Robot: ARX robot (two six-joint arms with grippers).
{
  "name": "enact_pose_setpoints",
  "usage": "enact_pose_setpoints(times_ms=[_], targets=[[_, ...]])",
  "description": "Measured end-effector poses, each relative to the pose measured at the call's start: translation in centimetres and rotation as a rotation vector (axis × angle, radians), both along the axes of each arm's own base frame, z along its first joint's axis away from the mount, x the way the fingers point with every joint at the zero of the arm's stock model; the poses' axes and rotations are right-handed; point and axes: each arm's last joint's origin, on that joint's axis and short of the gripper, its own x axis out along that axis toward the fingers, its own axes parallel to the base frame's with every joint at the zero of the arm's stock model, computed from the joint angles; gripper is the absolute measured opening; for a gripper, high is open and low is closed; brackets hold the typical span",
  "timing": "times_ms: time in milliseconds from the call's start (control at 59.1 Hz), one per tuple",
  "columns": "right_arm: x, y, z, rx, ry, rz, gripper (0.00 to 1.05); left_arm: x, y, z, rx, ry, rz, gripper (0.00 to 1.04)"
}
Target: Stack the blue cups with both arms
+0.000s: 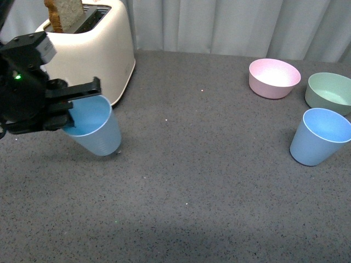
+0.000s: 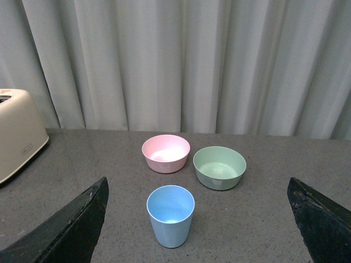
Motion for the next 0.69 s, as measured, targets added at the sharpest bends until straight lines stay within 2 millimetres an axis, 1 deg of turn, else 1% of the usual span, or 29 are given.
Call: enact_pose_setpoints(times_ms=[186,339,440,542,609,694], targets=[[0.0,0.0,0.0,0.000,0.000,0.000,0.95,1.1,-4.1,0.5,-0.003,-0.016,-0.077,0.04],[0.0,0.0,0.0,0.000,0.000,0.000,0.95,1.6,-7.4,0.0,-0.012,0.005,-0.117,0.04],[0.0,0.0,0.0,0.000,0.000,0.000,0.95,1.7,-9.3,-0.2,-0.022,0.018,-0.138,0.04],[0.0,0.0,0.0,0.000,0.000,0.000,0.95,2.0,-11.7,-0.4,-0.038,0.023,-0.162,0.04],[0.0,0.0,0.0,0.000,0.000,0.000,0.95,2.1,-12.7,-0.7,-0.041,0.033,-0.171,0.04],[0.0,0.0,0.0,0.000,0.000,0.000,0.95,2.1,-13.4,-1.0,-0.039,0.044,-0.175,0.04]])
